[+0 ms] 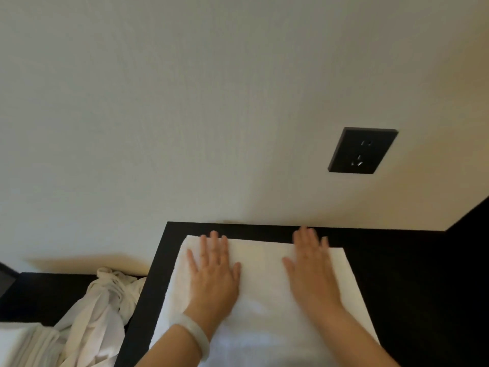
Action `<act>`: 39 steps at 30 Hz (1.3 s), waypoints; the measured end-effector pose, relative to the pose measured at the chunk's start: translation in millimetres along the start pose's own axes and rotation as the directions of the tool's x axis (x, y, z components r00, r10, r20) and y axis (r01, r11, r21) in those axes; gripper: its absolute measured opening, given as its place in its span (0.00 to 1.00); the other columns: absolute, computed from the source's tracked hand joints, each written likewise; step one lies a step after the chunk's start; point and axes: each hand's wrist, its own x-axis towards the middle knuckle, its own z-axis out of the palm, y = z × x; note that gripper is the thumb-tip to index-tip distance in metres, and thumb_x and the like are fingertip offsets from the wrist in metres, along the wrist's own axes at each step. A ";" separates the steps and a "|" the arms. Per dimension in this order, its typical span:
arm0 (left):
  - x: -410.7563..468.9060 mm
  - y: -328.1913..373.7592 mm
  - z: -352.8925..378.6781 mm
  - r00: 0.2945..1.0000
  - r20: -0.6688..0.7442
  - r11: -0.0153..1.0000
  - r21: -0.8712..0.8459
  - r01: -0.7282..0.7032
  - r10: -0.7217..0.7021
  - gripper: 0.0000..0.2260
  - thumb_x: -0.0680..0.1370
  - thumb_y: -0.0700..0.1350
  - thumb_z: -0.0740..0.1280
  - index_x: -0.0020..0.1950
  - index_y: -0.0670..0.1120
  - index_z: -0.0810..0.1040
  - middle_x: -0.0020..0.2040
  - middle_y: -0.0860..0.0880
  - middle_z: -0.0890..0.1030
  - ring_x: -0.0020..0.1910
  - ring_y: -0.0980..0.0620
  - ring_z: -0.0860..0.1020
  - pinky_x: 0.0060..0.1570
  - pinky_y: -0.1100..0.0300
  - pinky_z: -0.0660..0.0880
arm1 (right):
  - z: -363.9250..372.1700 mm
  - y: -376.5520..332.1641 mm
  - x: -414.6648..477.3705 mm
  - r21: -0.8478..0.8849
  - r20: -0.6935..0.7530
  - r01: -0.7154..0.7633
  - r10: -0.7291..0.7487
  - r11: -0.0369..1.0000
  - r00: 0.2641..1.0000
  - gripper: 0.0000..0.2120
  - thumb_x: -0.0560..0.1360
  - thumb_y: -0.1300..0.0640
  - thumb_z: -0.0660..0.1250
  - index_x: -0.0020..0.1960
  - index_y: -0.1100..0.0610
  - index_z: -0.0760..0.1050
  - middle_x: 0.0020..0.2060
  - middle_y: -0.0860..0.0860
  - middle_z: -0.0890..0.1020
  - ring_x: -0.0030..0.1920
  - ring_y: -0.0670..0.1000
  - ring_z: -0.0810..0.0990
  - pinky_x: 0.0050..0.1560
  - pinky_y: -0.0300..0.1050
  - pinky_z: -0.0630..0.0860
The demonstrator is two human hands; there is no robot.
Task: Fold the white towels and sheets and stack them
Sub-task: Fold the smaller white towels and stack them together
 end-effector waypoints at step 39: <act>-28.7 -13.2 9.4 0.990 0.108 0.996 -0.009 -0.086 0.087 0.29 0.80 0.65 0.39 0.78 0.58 0.33 0.79 0.53 0.33 0.77 0.42 0.32 0.72 0.32 0.38 | 7.1 12.3 -27.3 -0.026 0.333 -0.180 0.178 0.983 0.926 0.32 0.79 0.33 0.39 0.78 0.41 0.32 0.78 0.45 0.33 0.78 0.55 0.31 0.71 0.73 0.34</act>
